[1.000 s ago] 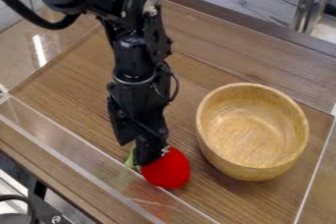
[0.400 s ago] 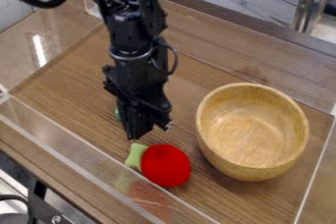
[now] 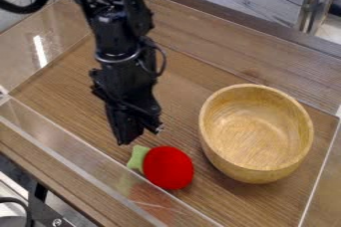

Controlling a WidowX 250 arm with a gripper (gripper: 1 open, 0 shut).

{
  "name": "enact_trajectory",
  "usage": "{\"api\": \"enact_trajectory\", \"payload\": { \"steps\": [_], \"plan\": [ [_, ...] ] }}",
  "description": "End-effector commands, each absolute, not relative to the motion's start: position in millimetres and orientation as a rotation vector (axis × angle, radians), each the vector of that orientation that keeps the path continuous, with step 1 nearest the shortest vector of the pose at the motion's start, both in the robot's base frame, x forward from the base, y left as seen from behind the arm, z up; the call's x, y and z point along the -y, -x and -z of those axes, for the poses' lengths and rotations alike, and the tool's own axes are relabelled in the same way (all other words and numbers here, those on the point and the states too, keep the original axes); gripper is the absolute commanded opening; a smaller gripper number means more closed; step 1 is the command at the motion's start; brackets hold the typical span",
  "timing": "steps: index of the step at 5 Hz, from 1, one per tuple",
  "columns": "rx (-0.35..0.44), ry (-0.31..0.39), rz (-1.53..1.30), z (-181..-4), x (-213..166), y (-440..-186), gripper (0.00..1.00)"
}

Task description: Move the red fruit to the left

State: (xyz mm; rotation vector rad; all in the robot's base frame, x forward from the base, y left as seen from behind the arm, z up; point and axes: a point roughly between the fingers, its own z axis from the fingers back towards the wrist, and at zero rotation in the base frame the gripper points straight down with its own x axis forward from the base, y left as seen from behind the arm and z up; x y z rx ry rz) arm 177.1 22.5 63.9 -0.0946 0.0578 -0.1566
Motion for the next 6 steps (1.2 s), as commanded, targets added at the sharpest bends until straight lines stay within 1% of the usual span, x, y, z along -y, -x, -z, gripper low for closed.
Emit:
{"api": "enact_trajectory", "payload": {
  "steps": [1,2,4,6],
  "plan": [
    [-0.021,0.092,0.149,-69.4,-17.6,-178.8,0.00],
    [-0.017,0.098,0.136,-70.5,-11.6,-178.9,0.00],
    [-0.009,0.109,0.098,-62.0,-26.9,-177.7,0.00],
    [0.004,0.126,0.074,-60.8,-25.1,-184.0,0.00]
  ]
}}
